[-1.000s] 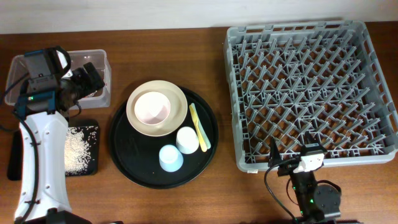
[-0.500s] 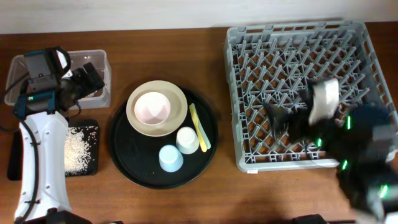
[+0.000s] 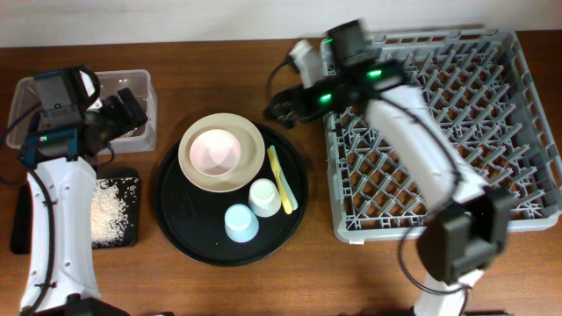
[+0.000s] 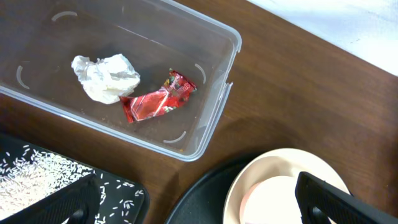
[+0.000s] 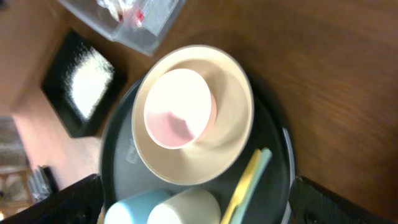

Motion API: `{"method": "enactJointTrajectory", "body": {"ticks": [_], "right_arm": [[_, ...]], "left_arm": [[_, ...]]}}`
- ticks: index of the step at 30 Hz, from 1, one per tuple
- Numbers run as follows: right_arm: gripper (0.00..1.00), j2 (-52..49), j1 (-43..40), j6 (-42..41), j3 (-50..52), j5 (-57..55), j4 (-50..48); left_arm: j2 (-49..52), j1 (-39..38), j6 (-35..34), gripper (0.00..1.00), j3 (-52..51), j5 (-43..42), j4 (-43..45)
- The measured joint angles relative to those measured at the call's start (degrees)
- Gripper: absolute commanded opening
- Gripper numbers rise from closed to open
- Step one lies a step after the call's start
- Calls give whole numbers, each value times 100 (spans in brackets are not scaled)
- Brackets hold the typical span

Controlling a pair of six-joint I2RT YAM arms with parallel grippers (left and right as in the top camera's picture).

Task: Sort waste into correct bins and load items into the dishwasher rack
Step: 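Reach the right gripper to the pink bowl and grasp its rim, then lift the pink bowl with the right gripper and carry it over the rack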

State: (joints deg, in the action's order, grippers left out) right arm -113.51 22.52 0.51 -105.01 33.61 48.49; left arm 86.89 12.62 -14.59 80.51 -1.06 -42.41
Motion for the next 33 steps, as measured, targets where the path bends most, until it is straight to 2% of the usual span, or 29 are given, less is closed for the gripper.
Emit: {"method": "enactJointTrajectory", "body": {"ticks": [5, 6, 8, 9, 11, 13, 15, 20, 22, 23, 27, 28, 30, 31, 32, 33], "right_arm": [[98, -568, 835, 138, 0, -964, -455], [95, -654, 1003, 144, 0, -1143, -575], [69, -754, 1187, 181, 0, -1290, -820], [61, -796, 1248, 168, 0, -1327, -874], [60, -898, 1316, 166, 0, -1392, -984], [65, -1049, 1338, 166, 0, -1427, -1054], [66, -1266, 1368, 164, 0, -1440, -1196], [66, -1803, 1502, -35, 0, -1458, -1615], [62, -1823, 1502, -74, 0, -1473, -1690], [55, -1823, 1502, -81, 0, -1499, -1714], [12, -1829, 1502, -173, 0, -1659, -1711], [11, -1838, 1502, -166, 0, -1685, -1714], [28, -1856, 1502, -179, 0, -1729, -1714], [31, -1856, 1502, -155, 0, -1733, -1709], [38, -1856, 1502, -166, 0, -1735, -1694], [38, -1856, 1502, -179, 0, -1738, -1672]], "left_arm": [[0, 0, 0, 99, 0, 0, -2], [0, 0, 0, 99, 2, -2, 0], [0, 0, 0, 99, 0, 0, 2], [0, 0, 0, 99, 0, -2, 0], [0, 0, 0, 99, 2, 0, 0], [0, 0, 0, 99, 0, 0, 0], [0, 0, 0, 99, 0, 0, 0], [0, 0, 0, 99, 0, 0, -2], [0, 0, 0, 99, 0, 0, 0], [0, 0, 0, 99, 0, 0, 0], [0, 0, 0, 99, 0, 0, 0], [0, 0, 0, 99, 0, 0, 0], [0, 0, 0, 99, 0, 0, 0], [0, 0, 0, 99, 0, 0, 0], [0, 0, 0, 99, 0, 0, -2], [0, 0, 0, 99, 0, 0, 0]]}}
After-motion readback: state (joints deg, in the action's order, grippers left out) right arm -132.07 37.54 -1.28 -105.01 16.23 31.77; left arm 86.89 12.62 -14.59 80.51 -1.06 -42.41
